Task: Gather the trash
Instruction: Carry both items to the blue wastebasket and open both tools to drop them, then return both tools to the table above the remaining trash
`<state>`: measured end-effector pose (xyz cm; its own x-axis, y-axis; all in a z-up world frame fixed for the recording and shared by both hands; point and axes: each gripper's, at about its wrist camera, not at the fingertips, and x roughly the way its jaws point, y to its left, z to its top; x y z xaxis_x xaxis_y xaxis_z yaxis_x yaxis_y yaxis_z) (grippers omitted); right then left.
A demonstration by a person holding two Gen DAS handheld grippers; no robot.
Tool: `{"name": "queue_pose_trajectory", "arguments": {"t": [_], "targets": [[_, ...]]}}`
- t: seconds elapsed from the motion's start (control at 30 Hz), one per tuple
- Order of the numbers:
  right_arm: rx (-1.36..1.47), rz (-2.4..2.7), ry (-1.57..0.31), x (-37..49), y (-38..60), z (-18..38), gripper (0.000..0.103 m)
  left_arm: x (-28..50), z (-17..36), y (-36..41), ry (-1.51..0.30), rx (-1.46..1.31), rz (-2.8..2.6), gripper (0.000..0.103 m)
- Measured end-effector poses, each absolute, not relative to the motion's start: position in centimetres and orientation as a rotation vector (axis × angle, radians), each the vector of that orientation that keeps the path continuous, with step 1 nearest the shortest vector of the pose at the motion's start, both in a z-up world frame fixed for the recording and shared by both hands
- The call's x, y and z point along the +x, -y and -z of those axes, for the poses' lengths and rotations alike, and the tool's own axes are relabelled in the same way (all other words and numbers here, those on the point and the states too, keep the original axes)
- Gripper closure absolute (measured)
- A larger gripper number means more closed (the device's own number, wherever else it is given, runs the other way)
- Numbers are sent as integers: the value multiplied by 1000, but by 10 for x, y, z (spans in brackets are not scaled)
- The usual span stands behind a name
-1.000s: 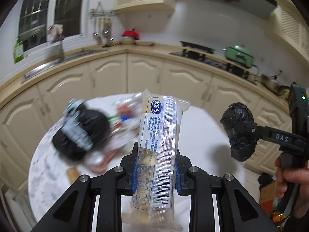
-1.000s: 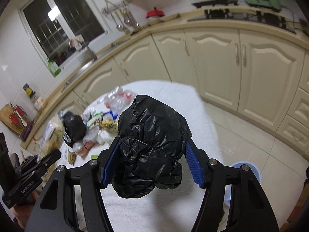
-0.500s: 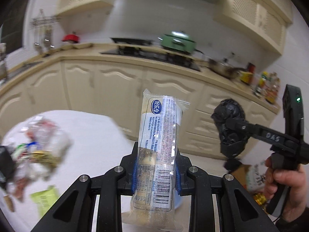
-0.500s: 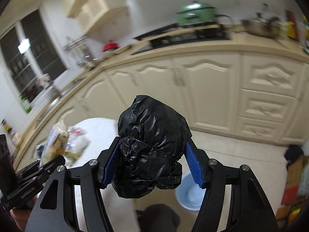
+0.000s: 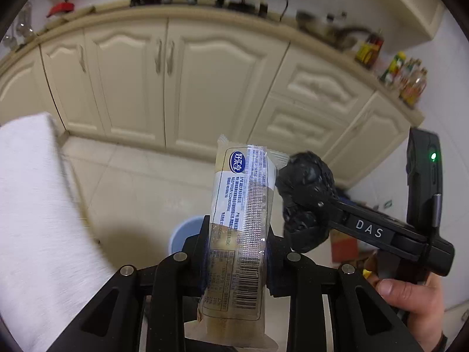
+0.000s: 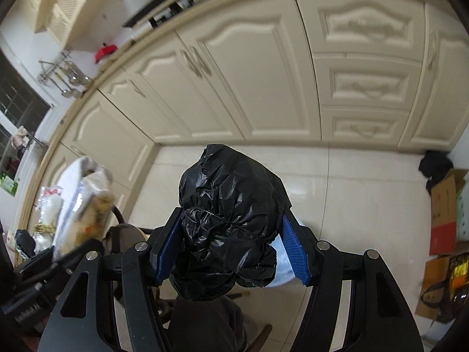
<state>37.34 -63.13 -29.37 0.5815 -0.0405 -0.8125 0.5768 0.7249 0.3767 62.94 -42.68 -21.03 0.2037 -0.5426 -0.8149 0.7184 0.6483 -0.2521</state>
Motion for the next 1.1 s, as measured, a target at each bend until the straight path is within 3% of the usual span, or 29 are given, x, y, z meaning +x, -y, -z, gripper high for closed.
{"name": "queue_pose_trajectory", "arguments": {"t": [0.17,0.2,0.23,0.27,0.37,0.43,0.53,0.7,1.1], "targets": [[733,389,-969,390,645,337,35,663,246,472,-1144,287,847,72],[741,390,-981,391,648,343,35,672,252,479,-1149,306,837,60],[749,389,-991,392,650,349,35,676,256,491,-1150,328,819,40],[759,391,-1000,392,651,355,34,679,259,497,-1151,346,803,33],[791,399,-1000,388,655,363,23,682,263,520,-1125,376,796,27],[801,410,-1001,385,655,364,19,683,263,524,-1095,392,764,16],[808,444,-988,376,655,361,0,680,256,516,-1053,381,755,12],[800,482,-979,367,649,347,0,661,228,486,-958,358,728,1],[688,439,-844,375,588,252,0,580,136,325,-753,228,670,1]]}}
